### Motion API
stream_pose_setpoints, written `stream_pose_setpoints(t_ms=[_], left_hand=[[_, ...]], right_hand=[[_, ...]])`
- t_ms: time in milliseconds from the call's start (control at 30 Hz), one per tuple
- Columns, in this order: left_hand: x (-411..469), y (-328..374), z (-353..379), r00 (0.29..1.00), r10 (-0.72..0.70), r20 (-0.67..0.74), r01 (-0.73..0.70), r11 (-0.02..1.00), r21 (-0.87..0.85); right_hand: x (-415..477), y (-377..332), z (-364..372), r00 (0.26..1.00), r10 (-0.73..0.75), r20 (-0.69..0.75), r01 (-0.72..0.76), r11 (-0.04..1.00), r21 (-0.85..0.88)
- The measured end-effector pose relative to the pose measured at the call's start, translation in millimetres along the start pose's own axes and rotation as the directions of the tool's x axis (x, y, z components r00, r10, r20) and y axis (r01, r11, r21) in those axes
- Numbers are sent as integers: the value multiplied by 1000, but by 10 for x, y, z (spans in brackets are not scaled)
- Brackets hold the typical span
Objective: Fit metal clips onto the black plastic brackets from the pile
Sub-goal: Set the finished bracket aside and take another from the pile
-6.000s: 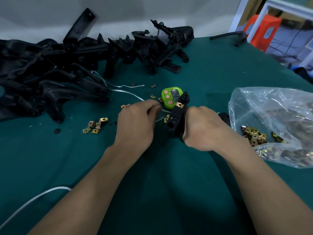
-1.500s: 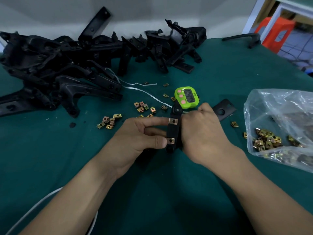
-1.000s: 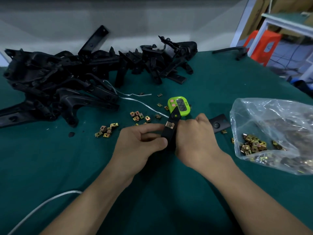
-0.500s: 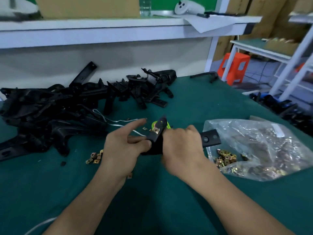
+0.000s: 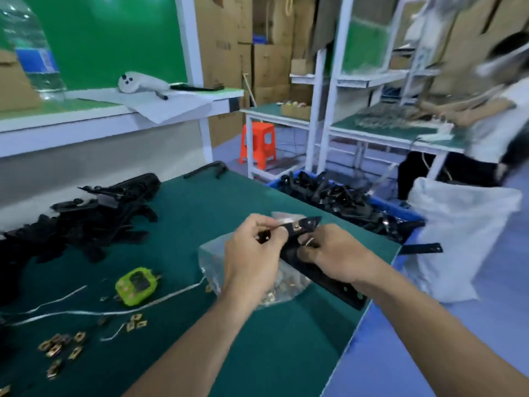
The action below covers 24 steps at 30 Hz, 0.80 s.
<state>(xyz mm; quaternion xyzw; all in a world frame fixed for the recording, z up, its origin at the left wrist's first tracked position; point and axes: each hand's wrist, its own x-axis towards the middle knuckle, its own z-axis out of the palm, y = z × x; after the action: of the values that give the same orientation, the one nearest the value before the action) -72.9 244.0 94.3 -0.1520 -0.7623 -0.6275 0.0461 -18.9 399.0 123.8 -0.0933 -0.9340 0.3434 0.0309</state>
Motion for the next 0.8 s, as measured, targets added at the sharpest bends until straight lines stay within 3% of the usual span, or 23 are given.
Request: stream_pose_setpoints(t_ms=[100, 233, 300, 367, 400, 467, 567, 633, 667, 733, 800], left_hand=[[6, 62, 580, 973, 123, 198, -147, 983, 113], [125, 86, 1254, 912, 101, 398, -210, 948, 238], [217, 101, 1526, 892, 91, 443, -238, 927, 289], [346, 85, 1738, 906, 60, 419, -211, 922, 326], [424, 70, 1826, 921, 31, 388, -172, 926, 336], [653, 70, 2001, 941, -68, 331, -41, 949, 312], [1173, 244, 2192, 903, -299, 310, 284, 954, 94], [1502, 440, 2194, 798, -468, 381, 537, 838, -95], [1630, 484, 2175, 773, -498, 394, 584, 801, -133], [1787, 530, 2093, 814, -464, 349, 536, 832, -145], [1840, 526, 1856, 916, -326, 235, 354, 931, -91]], right_hand=[[-281, 538, -320, 986, 152, 68, -165, 954, 249], [-533, 1044, -534, 954, 241, 176, -298, 784, 544], [-574, 1196, -657, 936, 252, 246, -352, 711, 609], [-552, 1330, -763, 925, 293, 242, -372, 827, 421], [-497, 1393, -789, 928, 329, 175, -364, 901, 237], [-259, 1448, -844, 940, 340, -33, -342, 937, -66], [454, 1468, -1124, 945, 307, -113, -323, 933, -158], [979, 1508, -1459, 929, 327, -172, -357, 915, -188], [1183, 1541, -1587, 913, 344, -218, -391, 892, -227], [1456, 1585, -1644, 865, 367, -341, -464, 845, -266], [1643, 1510, -1386, 835, 341, -431, -453, 871, -188]])
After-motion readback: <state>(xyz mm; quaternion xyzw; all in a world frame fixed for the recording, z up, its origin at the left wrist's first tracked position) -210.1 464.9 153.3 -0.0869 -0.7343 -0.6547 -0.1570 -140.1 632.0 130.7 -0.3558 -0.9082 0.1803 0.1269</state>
